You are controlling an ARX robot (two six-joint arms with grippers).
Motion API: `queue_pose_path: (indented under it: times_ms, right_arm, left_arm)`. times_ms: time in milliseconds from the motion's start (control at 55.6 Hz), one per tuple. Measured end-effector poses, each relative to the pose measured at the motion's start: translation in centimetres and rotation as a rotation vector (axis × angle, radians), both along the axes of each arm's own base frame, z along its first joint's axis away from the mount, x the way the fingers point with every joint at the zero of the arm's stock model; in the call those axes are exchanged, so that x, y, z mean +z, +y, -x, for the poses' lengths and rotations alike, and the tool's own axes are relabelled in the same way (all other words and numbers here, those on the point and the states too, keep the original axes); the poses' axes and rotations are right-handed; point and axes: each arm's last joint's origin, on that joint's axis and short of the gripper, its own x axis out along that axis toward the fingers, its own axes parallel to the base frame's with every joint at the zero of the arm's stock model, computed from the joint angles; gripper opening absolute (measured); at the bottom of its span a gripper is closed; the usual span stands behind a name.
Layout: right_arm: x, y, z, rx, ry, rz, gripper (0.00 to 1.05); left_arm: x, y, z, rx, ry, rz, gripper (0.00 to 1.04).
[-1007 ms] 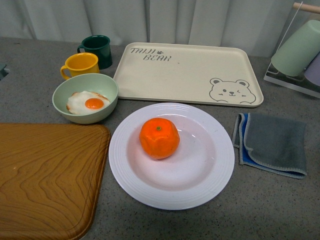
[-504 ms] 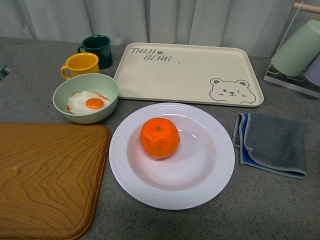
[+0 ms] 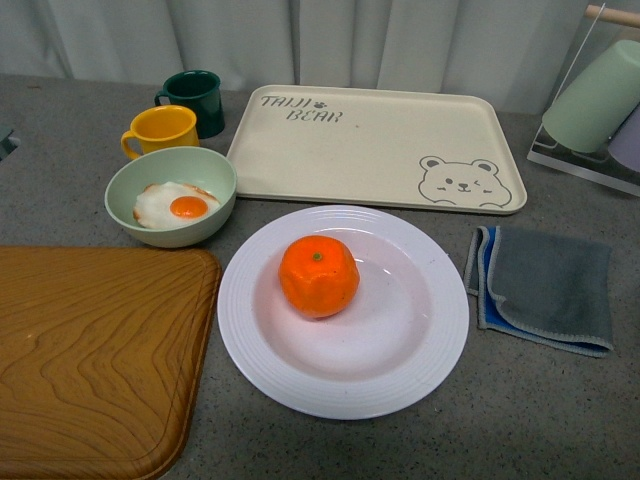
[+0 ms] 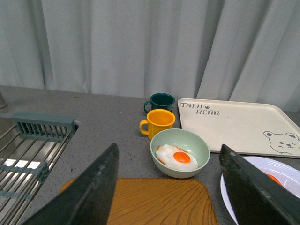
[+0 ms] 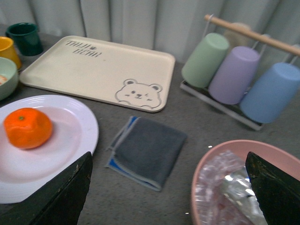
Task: Place orange and plate with both arms
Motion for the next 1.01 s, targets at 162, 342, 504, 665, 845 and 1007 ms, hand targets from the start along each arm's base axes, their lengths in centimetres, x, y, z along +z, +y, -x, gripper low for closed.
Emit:
queue_pose_path:
  times_ms: [162,342,504,665,845,1007]
  right_arm:
    - [-1.0,1.8,-3.6,0.046,0.208,-0.166,0.95]
    - [-3.8,3.7,-8.4,0.020,0.563,-0.361,0.95]
    - [-6.1,4.6,-11.4,-0.001,0.751,-0.462,0.95]
    - [-8.0,5.5,-13.4,-0.006,0.867,-0.535,0.95]
    - [-9.5,6.7,-15.5,0.016,0.960,-0.701,0.95]
    - [-11.1,7.3,-16.3,-0.040,1.044,-0.788,0.95]
  left_arm:
    - [0.0,0.0,0.0,0.000,0.000,0.000,0.92]
    - [0.0,0.0,0.0,0.000,0.000,-0.002,0.98]
    - [0.0,0.0,0.0,0.000,0.000,-0.002,0.98]
    - [0.0,0.0,0.0,0.000,0.000,-0.002,0.98]
    - [0.0,0.0,0.0,0.000,0.000,-0.002,0.98]
    - [0.0,0.0,0.0,0.000,0.000,-0.002,0.98]
